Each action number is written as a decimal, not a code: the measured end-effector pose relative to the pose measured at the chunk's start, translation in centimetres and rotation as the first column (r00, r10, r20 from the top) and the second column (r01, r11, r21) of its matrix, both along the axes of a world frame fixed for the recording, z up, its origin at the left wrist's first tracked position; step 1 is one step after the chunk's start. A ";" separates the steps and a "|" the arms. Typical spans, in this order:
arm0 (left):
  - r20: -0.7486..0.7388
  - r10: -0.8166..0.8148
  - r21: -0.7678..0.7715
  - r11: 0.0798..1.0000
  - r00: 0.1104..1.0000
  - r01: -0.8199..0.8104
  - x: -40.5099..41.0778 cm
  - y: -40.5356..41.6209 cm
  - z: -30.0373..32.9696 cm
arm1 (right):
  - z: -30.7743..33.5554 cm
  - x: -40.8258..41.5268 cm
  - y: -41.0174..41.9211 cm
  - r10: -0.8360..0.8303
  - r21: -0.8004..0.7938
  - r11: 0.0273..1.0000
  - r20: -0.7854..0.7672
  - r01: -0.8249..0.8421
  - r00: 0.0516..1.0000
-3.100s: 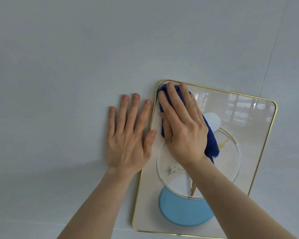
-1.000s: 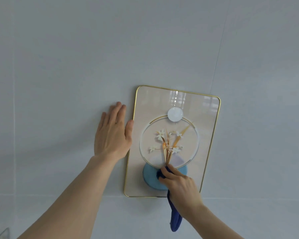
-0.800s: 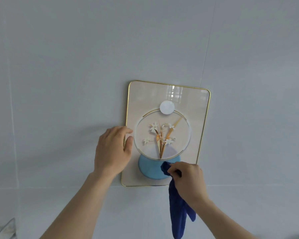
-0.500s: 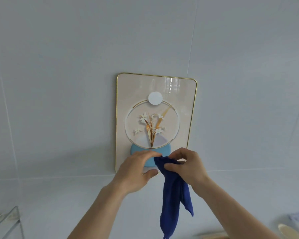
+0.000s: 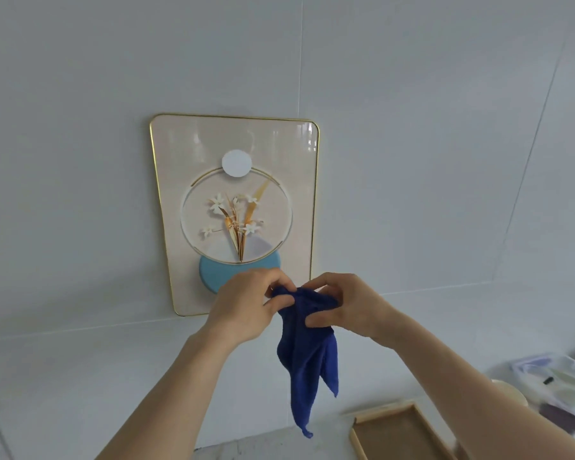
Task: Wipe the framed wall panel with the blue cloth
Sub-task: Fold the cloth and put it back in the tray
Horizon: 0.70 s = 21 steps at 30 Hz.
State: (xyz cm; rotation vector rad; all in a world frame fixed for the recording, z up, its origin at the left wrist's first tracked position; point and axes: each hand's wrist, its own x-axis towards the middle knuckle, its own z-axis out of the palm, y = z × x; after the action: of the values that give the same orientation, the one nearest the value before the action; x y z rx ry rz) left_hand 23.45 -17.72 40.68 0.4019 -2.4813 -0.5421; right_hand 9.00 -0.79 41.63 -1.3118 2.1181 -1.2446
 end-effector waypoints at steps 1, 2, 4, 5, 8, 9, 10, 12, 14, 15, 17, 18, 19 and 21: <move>0.018 -0.003 -0.012 1.000 1.000 0.003 -0.6 0.4 -0.1 | 0.0 -0.6 0.5 0.003 0.042 0.999 -0.047 -0.001 0.999; 0.036 -0.003 -0.025 1.000 0.999 0.004 -1.2 0.9 -0.3 | 0.0 -1.1 1.0 0.008 0.089 0.996 -0.107 0.002 0.994; 0.064 0.002 -0.058 0.998 0.998 0.002 -2.6 1.8 -0.9 | -0.1 -2.2 2.0 0.040 0.193 0.981 -0.270 0.014 0.962; 0.077 0.002 -0.072 0.997 0.997 0.003 -3.3 2.3 -1.2 | -0.2 -2.7 2.4 0.059 0.238 0.971 -0.347 0.027 0.936; 0.122 0.007 -0.099 0.995 0.993 0.006 -5.4 3.8 -2.3 | -0.8 -4.4 3.7 0.075 0.308 0.948 -0.475 0.086 0.877; 0.135 0.013 -0.107 0.994 0.991 0.002 -6.1 4.3 -2.7 | -1.1 -5.0 4.1 0.075 0.320 0.941 -0.504 0.106 0.861; 0.145 0.020 -0.112 0.994 0.989 -0.003 -6.9 4.8 -3.1 | -1.5 -5.7 4.5 0.076 0.331 0.936 -0.530 0.123 0.844; 0.161 0.028 -0.105 0.994 0.987 -0.011 -8.5 5.7 -4.0 | -2.3 -7.3 5.2 0.077 0.345 0.927 -0.562 0.149 0.823; 0.184 0.033 -0.082 0.996 0.982 -0.019 -10.1 6.6 -5.1 | -3.4 -8.9 6.0 0.072 0.355 0.919 -0.577 0.170 0.814; 0.199 0.035 -0.072 0.997 0.979 -0.022 -10.9 7.1 -5.7 | -4.1 -9.7 6.4 0.071 0.360 0.916 -0.582 0.178 0.810; 0.229 0.036 -0.056 0.998 0.973 -0.024 -12.6 8.1 -7.1 | -5.6 -11.4 7.2 0.071 0.371 0.910 -0.580 0.186 0.811; 0.244 0.036 -0.044 0.999 0.969 -0.026 -13.5 8.6 -7.8 | -6.4 -12.2 7.6 0.070 0.376 0.907 -0.576 0.188 0.814; 0.259 0.035 -0.030 0.999 0.965 -0.029 -14.4 9.1 -8.6 | -7.3 -13.1 7.9 0.068 0.380 0.905 -0.570 0.190 0.819; 0.292 0.034 -0.005 0.999 0.956 -0.034 -16.1 10.1 -10.3 | -9.2 -14.7 8.7 0.059 0.385 0.903 -0.556 0.193 0.829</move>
State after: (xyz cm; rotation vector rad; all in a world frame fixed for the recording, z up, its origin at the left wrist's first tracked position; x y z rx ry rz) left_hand 7.40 -7.66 30.40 0.5592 -2.7503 -0.4989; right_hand -5.73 7.92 32.44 -1.5188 2.6486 -0.3647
